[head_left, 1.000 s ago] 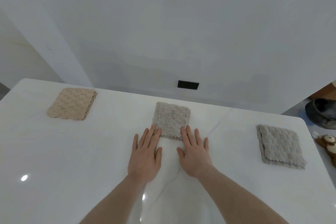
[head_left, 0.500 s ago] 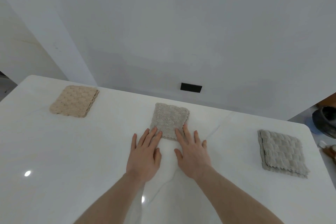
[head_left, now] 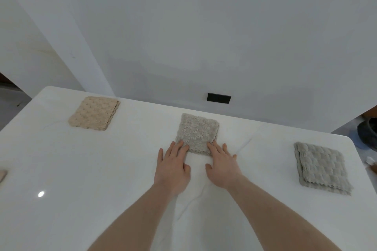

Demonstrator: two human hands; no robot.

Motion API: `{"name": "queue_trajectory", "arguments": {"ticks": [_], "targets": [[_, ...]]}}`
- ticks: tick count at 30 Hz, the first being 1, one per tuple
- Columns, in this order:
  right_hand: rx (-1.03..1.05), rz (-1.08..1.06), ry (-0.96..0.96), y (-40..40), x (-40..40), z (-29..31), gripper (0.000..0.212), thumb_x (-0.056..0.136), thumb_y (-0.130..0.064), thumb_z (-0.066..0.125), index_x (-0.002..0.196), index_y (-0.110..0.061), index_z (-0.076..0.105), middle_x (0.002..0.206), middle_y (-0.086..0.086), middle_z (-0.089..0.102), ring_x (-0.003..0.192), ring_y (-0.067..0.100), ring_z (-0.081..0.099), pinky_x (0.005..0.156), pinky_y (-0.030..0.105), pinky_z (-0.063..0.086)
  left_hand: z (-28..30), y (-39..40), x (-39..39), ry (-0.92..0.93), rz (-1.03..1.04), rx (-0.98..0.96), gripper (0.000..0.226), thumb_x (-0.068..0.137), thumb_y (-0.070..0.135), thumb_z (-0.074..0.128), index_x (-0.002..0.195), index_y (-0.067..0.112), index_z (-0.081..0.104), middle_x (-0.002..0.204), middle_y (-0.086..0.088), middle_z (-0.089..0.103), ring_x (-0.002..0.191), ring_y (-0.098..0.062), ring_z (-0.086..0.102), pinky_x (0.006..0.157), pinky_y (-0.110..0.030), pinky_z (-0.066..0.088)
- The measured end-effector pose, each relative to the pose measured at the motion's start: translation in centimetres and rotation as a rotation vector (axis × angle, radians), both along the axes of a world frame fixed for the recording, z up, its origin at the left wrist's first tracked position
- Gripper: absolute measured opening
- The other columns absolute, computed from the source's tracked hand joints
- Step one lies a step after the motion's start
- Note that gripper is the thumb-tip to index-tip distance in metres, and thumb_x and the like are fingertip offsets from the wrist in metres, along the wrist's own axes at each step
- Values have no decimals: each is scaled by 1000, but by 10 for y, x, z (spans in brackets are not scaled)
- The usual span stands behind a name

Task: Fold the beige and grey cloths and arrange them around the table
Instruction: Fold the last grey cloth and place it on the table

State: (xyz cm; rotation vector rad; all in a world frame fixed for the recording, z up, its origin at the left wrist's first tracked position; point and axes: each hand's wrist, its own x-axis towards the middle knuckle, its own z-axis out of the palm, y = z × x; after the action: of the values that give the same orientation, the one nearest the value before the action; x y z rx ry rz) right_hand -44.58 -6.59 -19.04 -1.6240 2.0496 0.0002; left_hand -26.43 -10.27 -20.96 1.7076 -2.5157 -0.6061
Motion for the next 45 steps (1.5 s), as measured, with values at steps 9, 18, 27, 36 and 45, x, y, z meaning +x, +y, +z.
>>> {"name": "queue_trajectory", "arguments": {"ticks": [9,18,27,36,45], "targets": [[-3,30,17,10,-4,-4,76,100,-32,46,161,-25,1,168,-6,-5,154,29,1,121,55,17,28,-11,3,-61,-88,117,72,87,22,52,152,33,25,162,7,15,151,-20,18,121,-50,19],[146,57,40,130,3,16,74,103,-34,41,160,-19,-3,167,1,-16,155,27,-8,125,46,9,27,114,54,-159,-133,271,78,94,29,39,163,27,0,169,1,-17,156,-25,-15,127,-42,-1],[333,176,122,257,0,48,76,101,-33,42,160,-21,-4,167,-3,-15,155,22,-8,125,51,1,51,234,61,-332,-125,411,83,97,36,46,162,26,-4,169,1,-18,156,-30,-12,127,-48,4],[210,27,169,409,-38,63,76,100,-33,41,160,-25,-4,165,1,-22,153,28,-16,125,50,4,86,369,34,-357,-82,533,75,94,29,49,160,21,14,170,-4,-1,156,-30,6,125,-48,12],[365,-49,-4,450,-65,69,85,91,-24,47,160,-23,-3,167,-2,-15,154,29,-6,121,48,24,111,450,50,-185,136,451,77,91,31,52,160,28,18,170,2,1,153,-26,19,122,-39,24]]}}
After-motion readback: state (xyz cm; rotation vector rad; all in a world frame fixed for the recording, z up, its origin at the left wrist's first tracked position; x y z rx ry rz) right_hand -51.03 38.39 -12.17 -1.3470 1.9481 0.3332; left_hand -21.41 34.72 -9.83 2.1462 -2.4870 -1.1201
